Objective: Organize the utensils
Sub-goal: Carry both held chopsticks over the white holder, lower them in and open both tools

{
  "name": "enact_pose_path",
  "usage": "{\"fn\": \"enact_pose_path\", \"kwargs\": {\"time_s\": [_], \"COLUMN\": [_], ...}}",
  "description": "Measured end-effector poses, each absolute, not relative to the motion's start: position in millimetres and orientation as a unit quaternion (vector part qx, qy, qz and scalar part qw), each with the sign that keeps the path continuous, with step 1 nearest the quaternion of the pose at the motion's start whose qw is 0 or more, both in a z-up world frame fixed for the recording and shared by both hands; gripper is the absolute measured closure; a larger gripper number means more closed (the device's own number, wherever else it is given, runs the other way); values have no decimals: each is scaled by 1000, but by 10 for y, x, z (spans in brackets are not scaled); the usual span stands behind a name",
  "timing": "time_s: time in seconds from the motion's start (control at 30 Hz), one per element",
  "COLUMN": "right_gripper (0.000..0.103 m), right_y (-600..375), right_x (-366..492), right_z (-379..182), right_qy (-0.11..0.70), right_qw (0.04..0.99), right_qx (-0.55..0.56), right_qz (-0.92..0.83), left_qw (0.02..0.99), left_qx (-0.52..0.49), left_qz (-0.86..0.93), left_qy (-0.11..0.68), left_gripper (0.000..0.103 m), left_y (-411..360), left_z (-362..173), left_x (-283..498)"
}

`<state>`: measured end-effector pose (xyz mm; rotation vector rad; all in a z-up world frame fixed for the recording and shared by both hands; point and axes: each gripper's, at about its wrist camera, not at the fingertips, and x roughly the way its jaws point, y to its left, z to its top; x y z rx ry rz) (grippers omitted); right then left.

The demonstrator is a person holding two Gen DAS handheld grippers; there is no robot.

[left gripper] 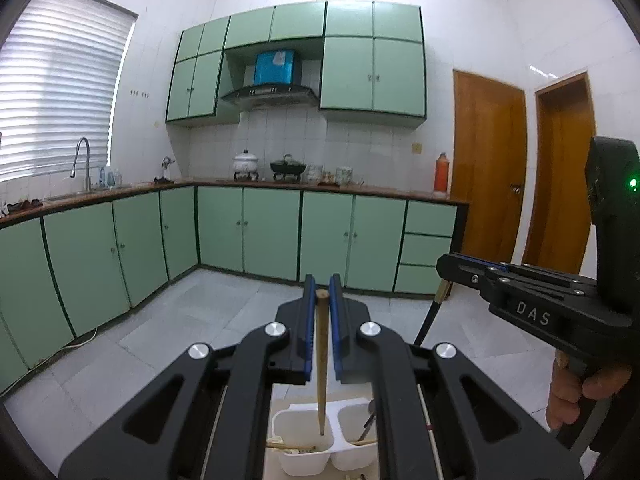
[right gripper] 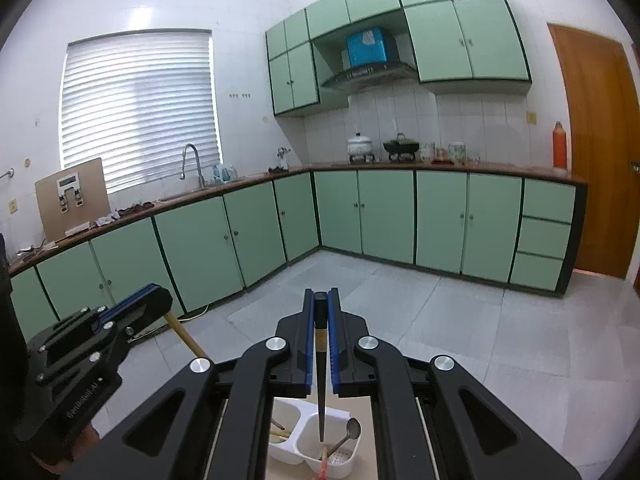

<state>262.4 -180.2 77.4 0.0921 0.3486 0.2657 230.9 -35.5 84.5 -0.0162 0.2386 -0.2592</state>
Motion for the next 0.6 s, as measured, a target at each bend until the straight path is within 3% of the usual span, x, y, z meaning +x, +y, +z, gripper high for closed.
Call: {"fn": "enact_pose_path", "kwargs": {"time_s": [0.3,0.37,0.4,0.6], "right_gripper": [94,78,65,44], "right_y": [-1834,-1880,-1896,-2064], "right_x": [2863,2833,2795,2554], "right_z": [298,257,241,230], "right_qy": [229,229,225,210], "right_qw": [961,962,963,970], "right_qx": [56,61,63,71], "right_qz": [143,135,131,102], "left_qw": [974,973,973,977], "left_qx": [-2,-6,-11,-18], "left_qz": [-114,-110,-108,-105], "left_qy": [195,204,203,186], "left_gripper": [93,76,63,50], "left_y": [-333,-282,-250,-104], "left_z": [332,267,250,278], "left_x": [2694,2689,2658,2388]}}
